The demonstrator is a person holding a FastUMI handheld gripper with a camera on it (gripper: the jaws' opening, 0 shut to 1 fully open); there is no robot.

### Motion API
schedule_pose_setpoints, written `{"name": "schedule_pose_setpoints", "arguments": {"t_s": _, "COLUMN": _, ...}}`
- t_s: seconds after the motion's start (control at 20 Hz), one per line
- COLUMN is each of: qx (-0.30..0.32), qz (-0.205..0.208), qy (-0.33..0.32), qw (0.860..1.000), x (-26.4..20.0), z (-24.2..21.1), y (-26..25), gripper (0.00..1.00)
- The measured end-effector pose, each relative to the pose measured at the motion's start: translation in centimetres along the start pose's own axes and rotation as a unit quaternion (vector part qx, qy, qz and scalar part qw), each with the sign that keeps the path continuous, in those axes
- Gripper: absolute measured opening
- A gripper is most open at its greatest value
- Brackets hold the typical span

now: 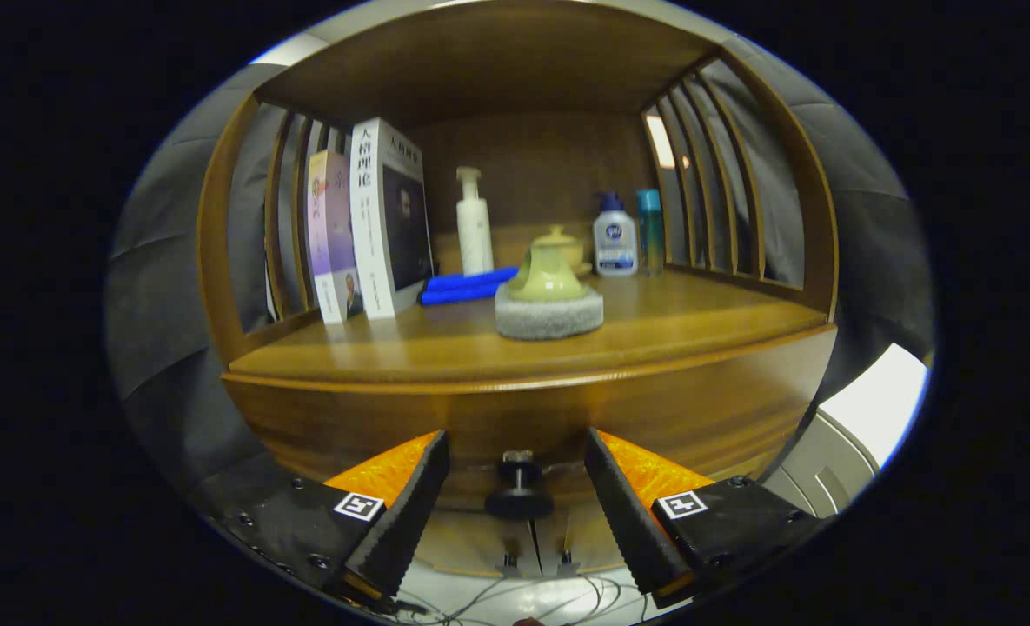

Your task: Pull open the drawer, take out the items inside it, and place them on the countertop above the cabinet.

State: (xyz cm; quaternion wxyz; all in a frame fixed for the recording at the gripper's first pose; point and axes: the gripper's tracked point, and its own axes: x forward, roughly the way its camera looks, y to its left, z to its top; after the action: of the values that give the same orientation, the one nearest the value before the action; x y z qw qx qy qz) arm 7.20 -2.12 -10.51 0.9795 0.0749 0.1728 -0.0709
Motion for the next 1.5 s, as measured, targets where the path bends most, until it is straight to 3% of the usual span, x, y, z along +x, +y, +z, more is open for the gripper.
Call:
{"name": "schedule_pose_setpoints", "arguments": {"t_s": 0.35, "qx": -0.037, "qz": 0.004, "qy": -0.09, "qw": 0.995, "x": -10.5, "z": 8.1, "y": 0.5, "gripper": 0.98}}
{"name": "schedule_pose_setpoints", "arguments": {"t_s": 0.5, "qx": -0.016, "qz": 0.021, "qy": -0.128, "qw": 0.991, "x": -16.7, "z": 11.5, "y": 1.6, "gripper": 0.98}}
{"name": "schedule_pose_setpoints", "arguments": {"t_s": 0.8, "qx": -0.023, "qz": 0.033, "qy": -0.177, "qw": 0.983, "x": -26.8, "z": 14.7, "y": 1.2, "gripper": 0.98}}
{"name": "schedule_pose_setpoints", "arguments": {"t_s": 1.1, "qx": -0.024, "qz": 0.054, "qy": -0.207, "qw": 0.977, "x": -31.2, "z": 15.8, "y": 0.8, "gripper": 0.98}}
{"name": "schedule_pose_setpoints", "arguments": {"t_s": 1.5, "qx": -0.009, "qz": 0.047, "qy": -0.218, "qw": 0.975, "x": -32.4, "z": 15.0, "y": -2.2, "gripper": 0.98}}
